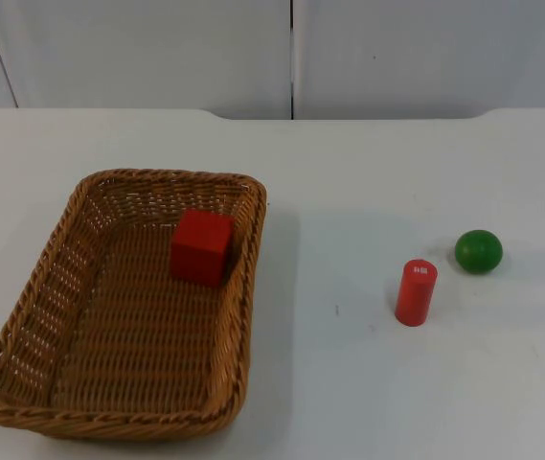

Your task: Pick up the basket with the left hand and place the object to the left of the red cylinder into the basket with the right hand.

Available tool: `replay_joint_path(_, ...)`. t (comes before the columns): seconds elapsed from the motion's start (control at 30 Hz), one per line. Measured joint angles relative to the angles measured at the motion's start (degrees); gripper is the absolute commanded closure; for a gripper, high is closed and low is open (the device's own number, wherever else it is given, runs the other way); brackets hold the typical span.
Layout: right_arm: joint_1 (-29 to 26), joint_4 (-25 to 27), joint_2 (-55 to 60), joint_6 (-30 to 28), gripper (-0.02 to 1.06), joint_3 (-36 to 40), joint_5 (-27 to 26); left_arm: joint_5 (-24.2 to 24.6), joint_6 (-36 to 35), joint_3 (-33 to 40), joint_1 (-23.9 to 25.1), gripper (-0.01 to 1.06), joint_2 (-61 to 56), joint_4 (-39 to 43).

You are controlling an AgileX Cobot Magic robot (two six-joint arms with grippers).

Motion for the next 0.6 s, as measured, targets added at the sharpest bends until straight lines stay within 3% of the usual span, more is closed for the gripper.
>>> replay_joint_path(0.6,-0.62,0.0,0.0,0.0,-0.01,0.0,0.0,0.0,0.0,0.0,0.0,0.0,0.0,0.0)
